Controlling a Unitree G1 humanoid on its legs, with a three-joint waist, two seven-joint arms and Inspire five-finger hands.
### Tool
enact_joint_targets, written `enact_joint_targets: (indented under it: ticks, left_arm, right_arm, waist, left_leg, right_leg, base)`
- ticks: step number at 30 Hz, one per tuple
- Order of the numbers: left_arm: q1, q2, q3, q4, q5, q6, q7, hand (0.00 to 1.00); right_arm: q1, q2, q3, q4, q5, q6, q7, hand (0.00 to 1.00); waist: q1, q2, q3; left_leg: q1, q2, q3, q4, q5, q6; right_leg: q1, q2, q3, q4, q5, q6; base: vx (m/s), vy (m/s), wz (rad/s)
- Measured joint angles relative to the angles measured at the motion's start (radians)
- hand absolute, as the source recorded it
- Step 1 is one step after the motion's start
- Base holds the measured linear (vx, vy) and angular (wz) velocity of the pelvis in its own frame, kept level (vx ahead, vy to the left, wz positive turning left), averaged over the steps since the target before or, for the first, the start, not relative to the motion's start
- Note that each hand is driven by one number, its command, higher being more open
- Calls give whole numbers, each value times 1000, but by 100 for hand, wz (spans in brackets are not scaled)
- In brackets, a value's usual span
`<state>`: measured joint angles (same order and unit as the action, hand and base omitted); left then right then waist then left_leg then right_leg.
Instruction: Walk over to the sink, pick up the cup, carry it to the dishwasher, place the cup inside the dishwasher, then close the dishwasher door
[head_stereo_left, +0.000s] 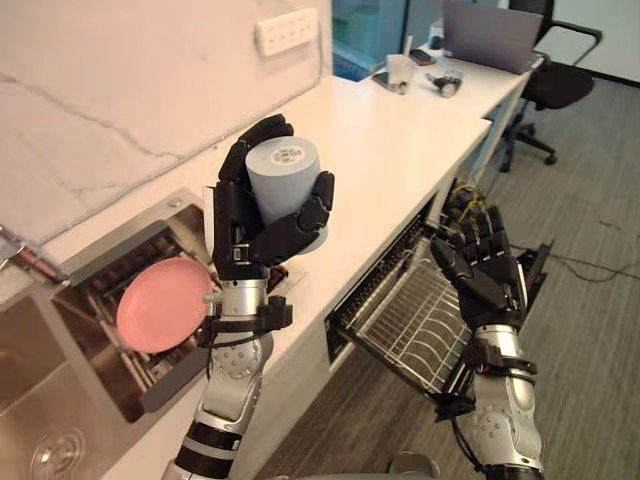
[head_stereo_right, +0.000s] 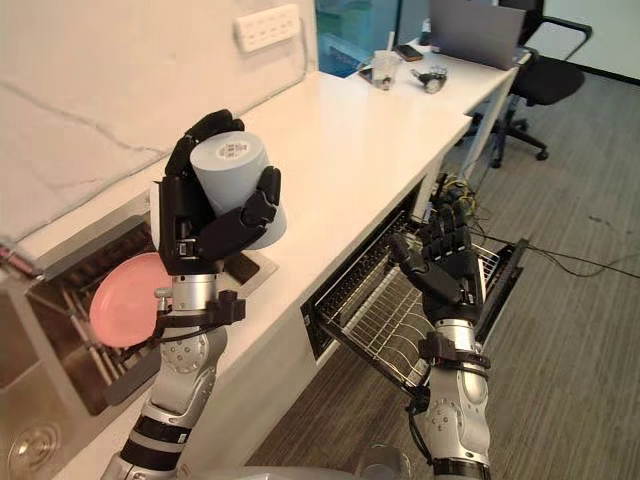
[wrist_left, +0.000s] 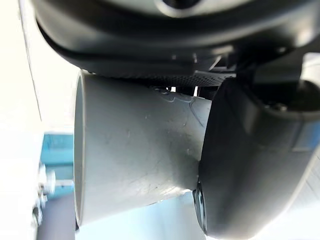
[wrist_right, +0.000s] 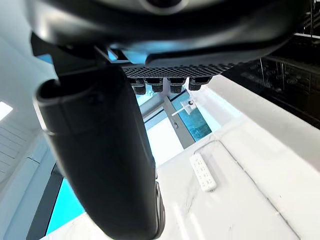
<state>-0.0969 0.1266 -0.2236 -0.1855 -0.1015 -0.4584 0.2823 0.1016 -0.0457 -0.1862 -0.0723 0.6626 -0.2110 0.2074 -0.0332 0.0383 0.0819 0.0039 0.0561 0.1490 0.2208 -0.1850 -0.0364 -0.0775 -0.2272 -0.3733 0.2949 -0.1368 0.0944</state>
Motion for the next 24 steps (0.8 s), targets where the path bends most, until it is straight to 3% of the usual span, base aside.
enact_joint_targets:
  ticks: [6, 10, 17, 24]
  left_arm:
    - [8, -34, -35, -3, -24, 35, -65, 0]
    - [8, -27, -83, 0, -25, 47, -140, 0]
    - [9, -7, -89, 85, 86, 45, -155, 0]
    - [11, 23, -96, 111, 246, 42, -151, 0]
  right_arm:
    - [-3, -7, 26, -25, 28, 10, 36, 100]
    - [-23, -15, 57, -31, 108, 29, 129, 100]
    - [-45, -59, 122, -35, 220, 211, 307, 100]
    - [-62, -101, 197, -39, 248, 338, 341, 100]
  waist:
    - [13, -2, 1]
    - [15, -2, 2]
    - [3, -2, 2]
    - [-9, -2, 2]
  left_leg:
    - [-19, 15, -55, -2, 18, -15]
    - [-26, 6, -67, -51, 59, -15]
    - [7, -8, -59, -120, 100, -11]
    - [11, -17, -55, -138, 114, -7]
  right_leg:
    - [63, 33, -70, -105, 49, -1]
    - [92, 51, -95, -214, 115, -3]
    - [114, 52, -93, -273, 156, -2]
    - [129, 56, -93, -324, 192, -1]
  base:
    - [-43, -39, 28]
    - [-39, 1, 14]
    - [-43, 19, -1]
    - [-46, 15, -1]
